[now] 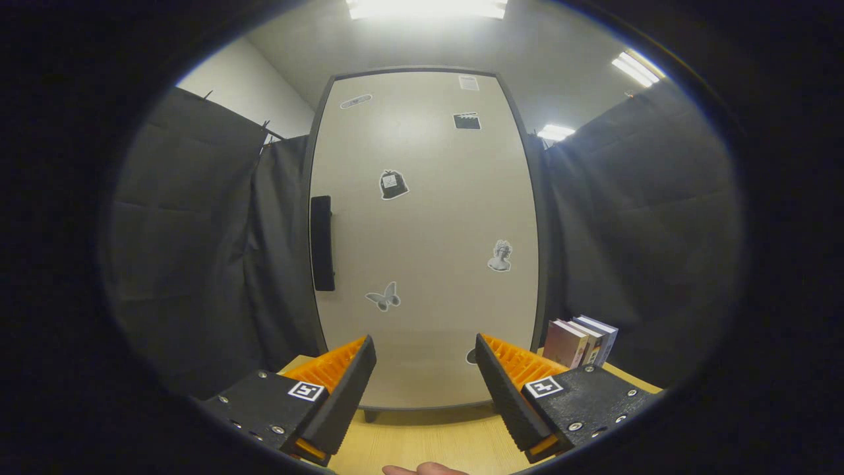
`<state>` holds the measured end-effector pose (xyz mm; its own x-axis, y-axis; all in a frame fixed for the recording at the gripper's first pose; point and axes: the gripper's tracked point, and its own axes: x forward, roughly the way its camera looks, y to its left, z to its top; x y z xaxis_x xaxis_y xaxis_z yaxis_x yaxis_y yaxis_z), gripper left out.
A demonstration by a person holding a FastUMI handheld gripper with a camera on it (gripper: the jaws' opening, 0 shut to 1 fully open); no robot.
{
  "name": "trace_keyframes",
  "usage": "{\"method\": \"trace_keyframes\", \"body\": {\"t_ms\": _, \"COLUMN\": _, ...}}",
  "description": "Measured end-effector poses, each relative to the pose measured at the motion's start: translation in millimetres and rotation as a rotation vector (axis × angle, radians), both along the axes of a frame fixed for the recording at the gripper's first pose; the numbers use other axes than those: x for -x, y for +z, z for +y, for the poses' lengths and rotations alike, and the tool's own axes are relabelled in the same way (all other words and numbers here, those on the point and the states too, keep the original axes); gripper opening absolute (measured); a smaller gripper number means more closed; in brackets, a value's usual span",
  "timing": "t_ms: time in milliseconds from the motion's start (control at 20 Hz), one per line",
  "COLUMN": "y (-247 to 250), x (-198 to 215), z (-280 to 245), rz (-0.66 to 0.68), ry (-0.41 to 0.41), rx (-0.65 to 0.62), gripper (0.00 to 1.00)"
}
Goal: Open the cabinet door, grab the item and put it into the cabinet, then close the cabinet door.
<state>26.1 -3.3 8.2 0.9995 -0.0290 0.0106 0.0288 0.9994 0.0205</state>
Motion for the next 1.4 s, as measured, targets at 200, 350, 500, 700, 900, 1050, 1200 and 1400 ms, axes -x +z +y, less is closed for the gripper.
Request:
{"method": "trace_keyframes", "body": {"t_ms": 200, "y": 5.6, "x": -5.1, "z": 6.7, "rz": -0.008, "ry": 0.015, "rx": -0.001, "gripper": 0.94}}
{"method": "trace_keyframes", "body": {"t_ms": 350, "y": 14.2, "x": -17.6, "z": 22.4, "rz": -0.010, "ry": 0.046, "rx": -0.002, "gripper": 0.94}}
{"method": "trace_keyframes", "body": {"t_ms": 500, "y": 36.9, "x": -40.9, "z": 46.2, "rz": -0.031, "ry": 0.081, "rx": -0.023, "gripper": 0.94}}
{"method": "trace_keyframes", "body": {"t_ms": 700, "y": 67.2, "x": -82.9, "z": 85.6, "rz": -0.063, "ry": 0.115, "rx": -0.033, "gripper": 0.94}}
{"method": "trace_keyframes", "body": {"t_ms": 900, "y": 59.2, "x": -116.2, "z": 113.8, "rz": -0.009, "ry": 0.122, "rx": -0.048, "gripper": 0.94}}
{"method": "trace_keyframes", "body": {"t_ms": 1050, "y": 48.1, "x": -133.1, "z": 123.4, "rz": 0.023, "ry": 0.121, "rx": -0.034, "gripper": 0.94}}
{"method": "trace_keyframes", "body": {"t_ms": 1200, "y": 39.9, "x": -144.1, "z": 125.6, "rz": 0.043, "ry": 0.114, "rx": -0.018, "gripper": 0.91}}
{"method": "trace_keyframes", "body": {"t_ms": 1400, "y": 38.8, "x": -152.5, "z": 120.1, "rz": 0.054, "ry": 0.085, "rx": -0.018, "gripper": 0.79}}
